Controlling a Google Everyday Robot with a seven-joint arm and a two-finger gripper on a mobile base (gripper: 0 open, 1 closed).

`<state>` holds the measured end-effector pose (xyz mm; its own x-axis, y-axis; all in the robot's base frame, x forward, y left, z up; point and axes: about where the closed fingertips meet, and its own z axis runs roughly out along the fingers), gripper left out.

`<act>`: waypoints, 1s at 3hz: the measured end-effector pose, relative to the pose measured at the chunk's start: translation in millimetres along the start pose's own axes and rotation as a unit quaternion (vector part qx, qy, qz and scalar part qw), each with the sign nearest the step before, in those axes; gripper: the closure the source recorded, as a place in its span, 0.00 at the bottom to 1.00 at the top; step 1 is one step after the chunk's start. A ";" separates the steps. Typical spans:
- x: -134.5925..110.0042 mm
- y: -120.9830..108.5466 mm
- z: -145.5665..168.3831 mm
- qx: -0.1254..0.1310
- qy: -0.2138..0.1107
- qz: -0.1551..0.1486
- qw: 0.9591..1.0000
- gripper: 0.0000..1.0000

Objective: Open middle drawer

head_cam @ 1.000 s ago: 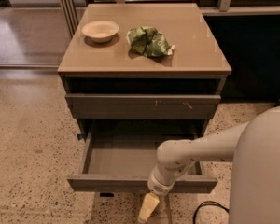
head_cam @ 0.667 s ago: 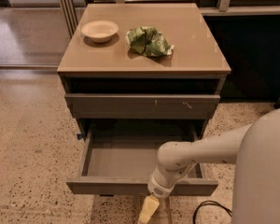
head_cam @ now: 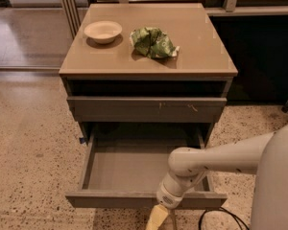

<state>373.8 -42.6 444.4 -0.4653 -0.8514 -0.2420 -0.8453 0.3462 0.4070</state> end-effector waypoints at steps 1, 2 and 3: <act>0.0 0.0 0.0 0.000 0.000 0.000 1.000 0.00; -1.3 1.2 -0.9 -0.004 -0.005 -0.002 1.000 0.00; -1.2 3.8 -0.8 -0.012 -0.013 -0.004 1.000 0.00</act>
Offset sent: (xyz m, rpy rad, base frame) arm 0.0010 0.0124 -0.0065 0.1653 0.0180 0.0090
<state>371.3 -40.6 447.0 -0.4653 -0.8435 -0.2682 -0.8424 0.3290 0.4267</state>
